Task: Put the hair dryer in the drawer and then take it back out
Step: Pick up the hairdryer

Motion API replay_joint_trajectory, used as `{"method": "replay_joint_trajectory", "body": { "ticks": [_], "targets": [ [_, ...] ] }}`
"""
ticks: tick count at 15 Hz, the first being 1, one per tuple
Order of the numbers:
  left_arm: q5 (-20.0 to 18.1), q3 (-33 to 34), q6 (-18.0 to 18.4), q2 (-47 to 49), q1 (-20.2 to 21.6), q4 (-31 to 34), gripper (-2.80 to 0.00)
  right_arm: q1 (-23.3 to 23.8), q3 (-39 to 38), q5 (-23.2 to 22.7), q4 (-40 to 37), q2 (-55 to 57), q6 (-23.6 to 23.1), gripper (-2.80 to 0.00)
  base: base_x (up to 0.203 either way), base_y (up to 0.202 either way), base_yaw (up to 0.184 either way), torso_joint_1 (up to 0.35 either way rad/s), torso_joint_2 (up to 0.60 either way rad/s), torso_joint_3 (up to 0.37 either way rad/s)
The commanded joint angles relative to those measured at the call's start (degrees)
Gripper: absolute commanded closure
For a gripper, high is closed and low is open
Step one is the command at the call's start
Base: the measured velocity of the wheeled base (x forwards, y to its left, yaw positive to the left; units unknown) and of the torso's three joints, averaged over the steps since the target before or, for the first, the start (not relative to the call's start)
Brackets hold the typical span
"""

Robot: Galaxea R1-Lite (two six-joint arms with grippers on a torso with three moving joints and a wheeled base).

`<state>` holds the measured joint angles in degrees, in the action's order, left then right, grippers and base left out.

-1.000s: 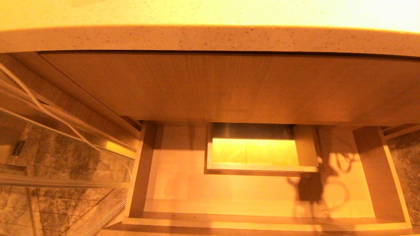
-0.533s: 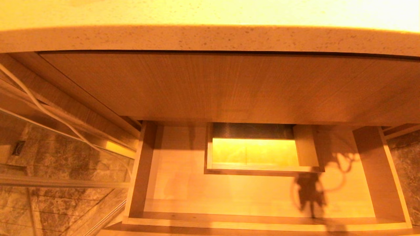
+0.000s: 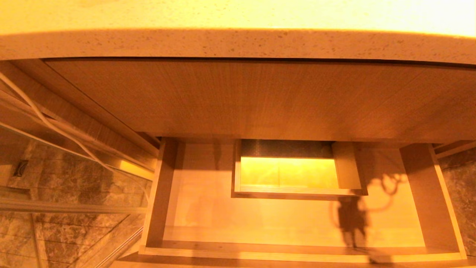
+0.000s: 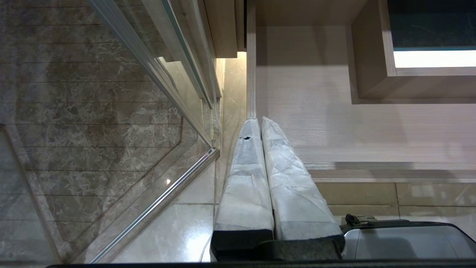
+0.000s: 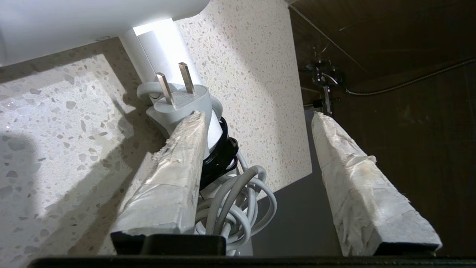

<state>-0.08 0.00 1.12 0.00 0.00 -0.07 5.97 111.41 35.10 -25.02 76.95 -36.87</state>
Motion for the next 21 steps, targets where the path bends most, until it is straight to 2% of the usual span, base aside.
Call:
{"method": "replay_joint_trajectory", "body": {
  "ticks": [1, 2, 5, 9, 12, 21],
  "targets": [
    [-0.01, 0.09, 0.02, 0.0, 0.0, -0.01, 0.0, -0.08, -0.05, 0.06, -0.56, -0.5, 0.6, -2.8, 0.0, 0.0, 0.0, 0.0, 0.0, 0.0],
    [-0.01, 0.09, 0.02, 0.0, 0.0, -0.01, 0.0, -0.18, -0.05, -0.02, -0.56, -1.1, 1.23, -2.8, 0.0, 0.0, 0.0, 0.0, 0.0, 0.0],
    [-0.01, 0.09, 0.02, 0.0, 0.0, -0.01, 0.0, -1.53, 0.01, -1.88, -2.46, -1.5, 8.09, -2.8, 0.0, 0.0, 0.0, 0.0, 0.0, 0.0],
    [-0.01, 0.09, 0.02, 0.0, 0.0, -0.01, 0.0, -1.49, -0.05, -3.88, -2.39, -2.72, 8.57, -2.8, 0.0, 0.0, 0.0, 0.0, 0.0, 0.0],
    [-0.01, 0.09, 0.02, 0.0, 0.0, -0.01, 0.0, -1.4, -0.05, -3.81, -1.48, -2.43, 8.66, -2.8, 0.0, 0.0, 0.0, 0.0, 0.0, 0.0],
    [-0.01, 0.09, 0.02, 0.0, 0.0, -0.01, 0.0, -1.32, -0.23, -3.63, -5.57, -1.89, 8.49, -2.8, 0.0, 0.0, 0.0, 0.0, 0.0, 0.0]
  ]
}}
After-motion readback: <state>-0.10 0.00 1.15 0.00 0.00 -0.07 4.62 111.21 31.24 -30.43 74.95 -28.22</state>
